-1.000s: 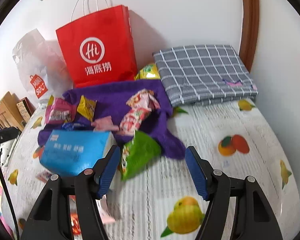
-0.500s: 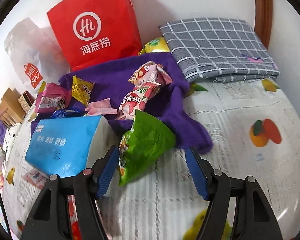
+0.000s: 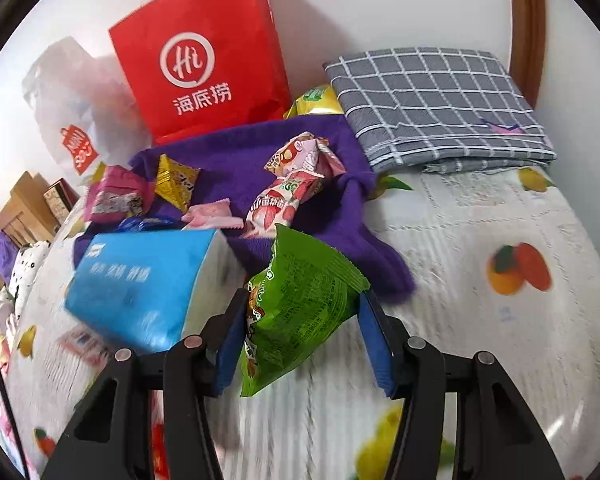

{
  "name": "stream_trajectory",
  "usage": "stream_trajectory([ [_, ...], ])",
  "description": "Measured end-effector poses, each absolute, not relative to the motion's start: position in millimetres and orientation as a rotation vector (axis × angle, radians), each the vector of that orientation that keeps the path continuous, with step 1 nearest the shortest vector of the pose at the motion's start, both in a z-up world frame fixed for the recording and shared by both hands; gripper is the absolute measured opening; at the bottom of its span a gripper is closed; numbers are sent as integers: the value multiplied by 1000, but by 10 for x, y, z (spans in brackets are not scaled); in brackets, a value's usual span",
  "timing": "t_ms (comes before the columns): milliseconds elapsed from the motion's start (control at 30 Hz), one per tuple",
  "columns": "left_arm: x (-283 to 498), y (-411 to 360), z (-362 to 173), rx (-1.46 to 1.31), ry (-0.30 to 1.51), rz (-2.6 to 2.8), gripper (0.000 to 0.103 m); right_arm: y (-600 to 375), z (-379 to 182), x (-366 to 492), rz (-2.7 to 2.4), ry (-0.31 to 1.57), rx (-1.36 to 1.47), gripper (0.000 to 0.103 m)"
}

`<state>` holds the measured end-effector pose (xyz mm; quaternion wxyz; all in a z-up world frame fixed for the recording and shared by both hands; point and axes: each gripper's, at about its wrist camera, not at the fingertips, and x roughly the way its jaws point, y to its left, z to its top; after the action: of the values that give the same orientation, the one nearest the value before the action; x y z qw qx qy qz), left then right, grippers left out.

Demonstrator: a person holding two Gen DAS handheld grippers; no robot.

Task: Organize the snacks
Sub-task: 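Grasp the green snack bag with the right tool while the left tool approaches the pink strip packet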

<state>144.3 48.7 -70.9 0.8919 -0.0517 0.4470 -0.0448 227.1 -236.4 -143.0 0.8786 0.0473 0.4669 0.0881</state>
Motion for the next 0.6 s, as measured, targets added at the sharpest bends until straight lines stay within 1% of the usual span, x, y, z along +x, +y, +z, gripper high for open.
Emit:
stream_trajectory([
  [200, 1344, 438, -787, -148, 942, -108, 60, -2477, -1304, 1827, 282, 1024, 63, 55],
  [467, 1196, 365, -793, -169, 944, -119, 60, -2486, -1447, 1499, 340, 1092, -28, 55],
  [533, 1162, 344, -794, -169, 944, -125, 60, -2516, -1511, 1498, 326, 1108, -21, 57],
  [600, 1132, 329, -792, -166, 945, -128, 60, -2591, -1549, 1503, 283, 1114, -4, 66],
])
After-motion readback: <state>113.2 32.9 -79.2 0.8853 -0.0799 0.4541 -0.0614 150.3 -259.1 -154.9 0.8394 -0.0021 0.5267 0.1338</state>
